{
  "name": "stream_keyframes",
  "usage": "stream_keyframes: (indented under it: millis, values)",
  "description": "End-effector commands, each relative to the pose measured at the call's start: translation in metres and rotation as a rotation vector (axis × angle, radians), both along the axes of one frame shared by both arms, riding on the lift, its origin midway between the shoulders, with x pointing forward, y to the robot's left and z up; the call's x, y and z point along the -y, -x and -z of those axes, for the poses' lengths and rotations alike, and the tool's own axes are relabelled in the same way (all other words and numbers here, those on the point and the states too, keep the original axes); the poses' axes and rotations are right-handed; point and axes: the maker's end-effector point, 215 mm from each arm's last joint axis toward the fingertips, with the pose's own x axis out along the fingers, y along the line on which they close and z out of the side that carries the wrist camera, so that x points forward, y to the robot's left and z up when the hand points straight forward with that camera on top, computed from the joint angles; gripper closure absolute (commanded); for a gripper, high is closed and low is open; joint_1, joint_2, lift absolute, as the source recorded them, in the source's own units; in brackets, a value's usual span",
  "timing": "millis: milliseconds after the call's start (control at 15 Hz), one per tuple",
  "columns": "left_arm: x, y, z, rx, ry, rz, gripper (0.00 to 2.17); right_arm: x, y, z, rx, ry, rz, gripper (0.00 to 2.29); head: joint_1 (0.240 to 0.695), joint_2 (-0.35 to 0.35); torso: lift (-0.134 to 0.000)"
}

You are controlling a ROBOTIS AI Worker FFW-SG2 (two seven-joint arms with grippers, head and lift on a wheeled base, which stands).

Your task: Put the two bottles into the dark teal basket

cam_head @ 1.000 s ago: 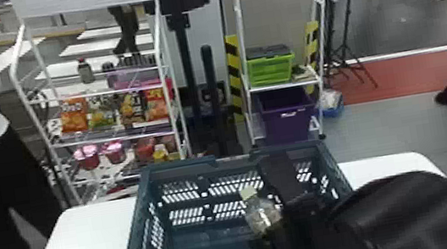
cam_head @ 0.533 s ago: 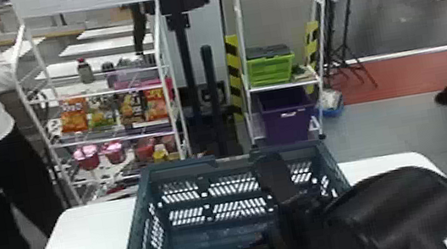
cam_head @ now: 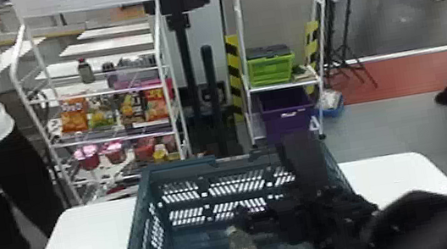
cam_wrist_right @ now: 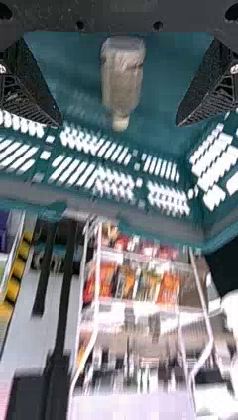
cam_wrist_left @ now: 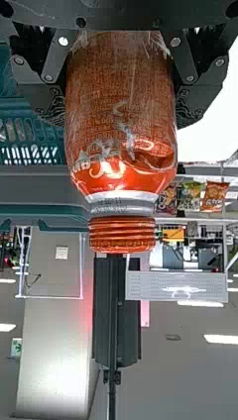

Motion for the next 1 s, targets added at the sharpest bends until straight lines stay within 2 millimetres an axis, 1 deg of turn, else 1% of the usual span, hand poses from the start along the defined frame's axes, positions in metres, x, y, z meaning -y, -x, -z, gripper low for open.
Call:
stream_keyframes:
  millis: [0, 67, 133, 267, 333, 533, 733, 867, 933]
  values:
    - [0.001, 0.000, -0.002, 0.001, 0.000, 0.000, 2.15, 0.030, 0.007, -0.017, 0.128, -0.042, 0.044, 0.04, 0.499, 0.000, 0.000]
    - [0.001, -0.001, -0.003, 0.003, 0.000, 0.001, 2.15, 0.041, 0.012, -0.029, 0.200, -0.067, 0.063, 0.04, 0.499, 0.000, 0.000]
    - [0.002, -0.002, -0.003, 0.000, 0.001, 0.003, 2.15, 0.051, 0.024, -0.037, 0.254, -0.090, 0.074, 0.04, 0.499, 0.000, 0.000]
    - [0.002, -0.003, -0.005, -0.004, -0.002, 0.005, 2.15, 0.073, 0.049, -0.041, 0.313, -0.121, 0.108, 0.04, 0.499, 0.000, 0.000]
    - [0.004, -0.004, -0.008, 0.003, -0.003, 0.010, 2.15, 0.082, 0.063, -0.045, 0.346, -0.138, 0.122, 0.04, 0.499, 0.000, 0.000]
    - [0.003, -0.005, -0.015, 0.007, -0.012, 0.012, 2.15, 0.108, 0.110, -0.054, 0.437, -0.182, 0.173, 0.04, 0.499, 0.000, 0.000]
    - [-0.003, -0.004, -0.025, 0.012, -0.029, 0.010, 2.15, 0.131, 0.159, -0.043, 0.501, -0.226, 0.230, 0.04, 0.499, 0.000, 0.000]
    - [0.000, -0.004, -0.027, -0.003, -0.038, 0.020, 2.15, 0.143, 0.192, -0.027, 0.523, -0.250, 0.256, 0.05, 0.499, 0.000, 0.000]
    - [0.002, -0.004, -0.029, -0.003, -0.048, 0.028, 2.15, 0.148, 0.204, -0.023, 0.540, -0.264, 0.263, 0.05, 0.499, 0.000, 0.000]
